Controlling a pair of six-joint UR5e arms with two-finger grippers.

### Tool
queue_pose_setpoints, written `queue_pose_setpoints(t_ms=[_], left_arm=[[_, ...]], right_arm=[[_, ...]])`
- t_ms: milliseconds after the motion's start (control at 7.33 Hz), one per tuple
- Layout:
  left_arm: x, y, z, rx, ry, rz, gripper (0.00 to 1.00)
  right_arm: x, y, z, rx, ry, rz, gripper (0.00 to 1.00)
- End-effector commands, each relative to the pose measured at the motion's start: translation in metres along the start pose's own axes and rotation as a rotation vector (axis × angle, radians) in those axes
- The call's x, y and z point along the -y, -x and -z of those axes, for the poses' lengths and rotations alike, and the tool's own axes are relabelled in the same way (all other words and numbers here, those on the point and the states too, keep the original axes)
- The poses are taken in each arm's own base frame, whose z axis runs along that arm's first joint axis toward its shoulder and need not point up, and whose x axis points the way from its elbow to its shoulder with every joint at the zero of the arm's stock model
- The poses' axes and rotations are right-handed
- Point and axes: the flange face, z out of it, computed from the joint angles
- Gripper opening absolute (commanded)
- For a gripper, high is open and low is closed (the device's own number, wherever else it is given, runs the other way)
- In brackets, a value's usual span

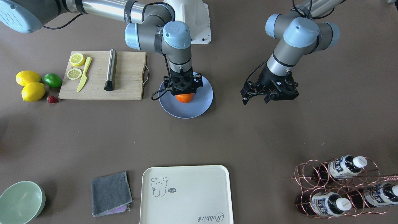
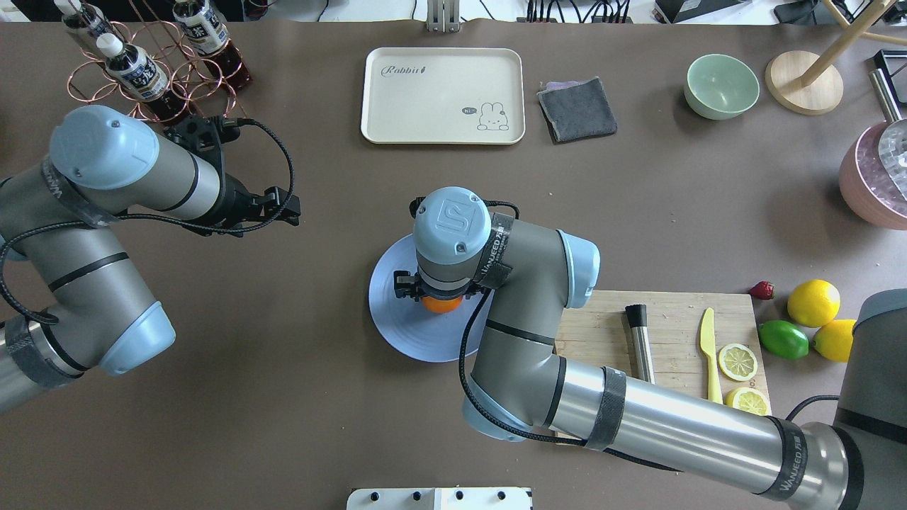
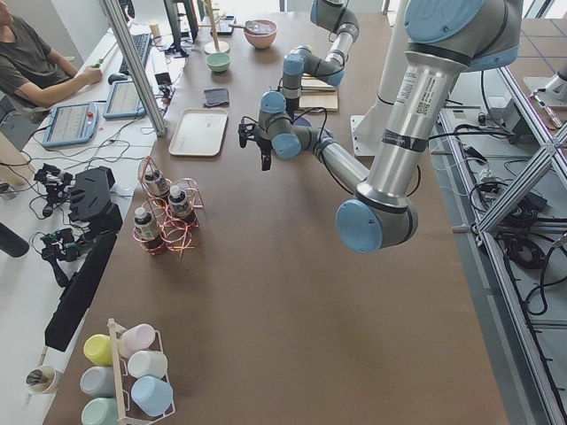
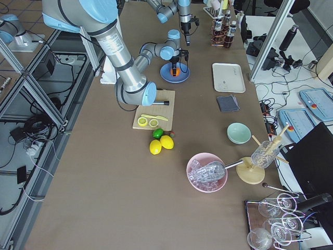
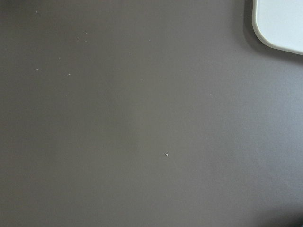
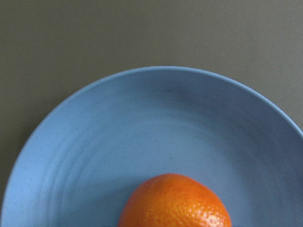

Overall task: Pick orange to plate
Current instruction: 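Carry the orange over the blue plate with the right gripper while the left gripper withdraws, then release the orange onto the plate and lift both grippers away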

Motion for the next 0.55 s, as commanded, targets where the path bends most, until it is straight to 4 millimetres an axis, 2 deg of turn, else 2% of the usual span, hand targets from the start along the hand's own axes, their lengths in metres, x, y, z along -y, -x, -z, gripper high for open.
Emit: queue_pose_setpoints(t_ms=[0, 136, 273, 409], left_arm=[[0.012, 0.015, 0.017, -0.005, 0.021, -0.013, 0.97], [0.031, 0.037, 0.032, 0.05, 0.009, -0.034, 0.97], [0.034, 0.061, 0.051, 0.099, 0.02, -0.1, 0.97], [0.037, 0.091, 0.067, 0.14, 0.027, -0.144, 0.97]], right_arm=[[0.028, -0.039, 0.045, 0.051, -0.024, -0.038, 1.0], [0.057, -0.106, 0.075, 0.076, -0.004, -0.054, 1.0], [0.083, -0.186, 0.097, 0.077, 0.009, -0.021, 1.0], [0.097, -0.261, 0.118, 0.062, -0.002, 0.027, 1.0]])
